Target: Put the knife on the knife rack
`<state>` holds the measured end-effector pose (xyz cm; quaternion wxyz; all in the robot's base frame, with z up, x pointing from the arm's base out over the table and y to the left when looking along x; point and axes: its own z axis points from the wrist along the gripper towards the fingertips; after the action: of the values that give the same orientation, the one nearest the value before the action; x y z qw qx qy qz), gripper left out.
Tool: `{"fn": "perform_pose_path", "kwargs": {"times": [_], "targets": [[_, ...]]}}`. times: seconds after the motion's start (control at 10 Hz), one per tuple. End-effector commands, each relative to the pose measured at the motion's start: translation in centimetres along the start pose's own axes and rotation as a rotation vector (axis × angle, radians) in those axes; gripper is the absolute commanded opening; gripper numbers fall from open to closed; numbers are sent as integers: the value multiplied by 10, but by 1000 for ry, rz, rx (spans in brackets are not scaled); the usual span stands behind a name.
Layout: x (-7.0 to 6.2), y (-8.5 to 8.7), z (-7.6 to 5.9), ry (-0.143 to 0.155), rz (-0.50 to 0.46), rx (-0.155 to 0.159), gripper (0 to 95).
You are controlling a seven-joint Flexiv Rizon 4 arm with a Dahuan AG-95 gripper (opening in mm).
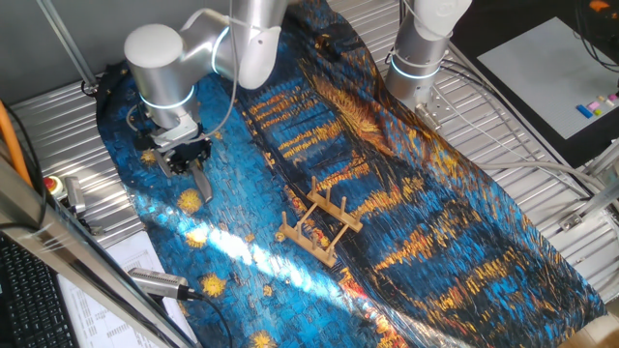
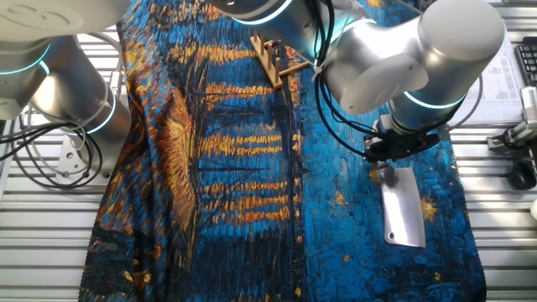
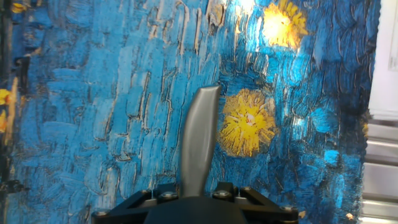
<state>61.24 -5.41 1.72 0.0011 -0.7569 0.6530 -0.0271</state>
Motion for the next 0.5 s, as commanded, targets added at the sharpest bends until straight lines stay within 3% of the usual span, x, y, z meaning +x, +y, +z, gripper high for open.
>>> {"fn": "perform_pose_path", "kwargs": {"times": [0.1,0.5], "targets": [[0,0,3,1,9,3,380],[0,2,6,-1,19,2,380]]}}
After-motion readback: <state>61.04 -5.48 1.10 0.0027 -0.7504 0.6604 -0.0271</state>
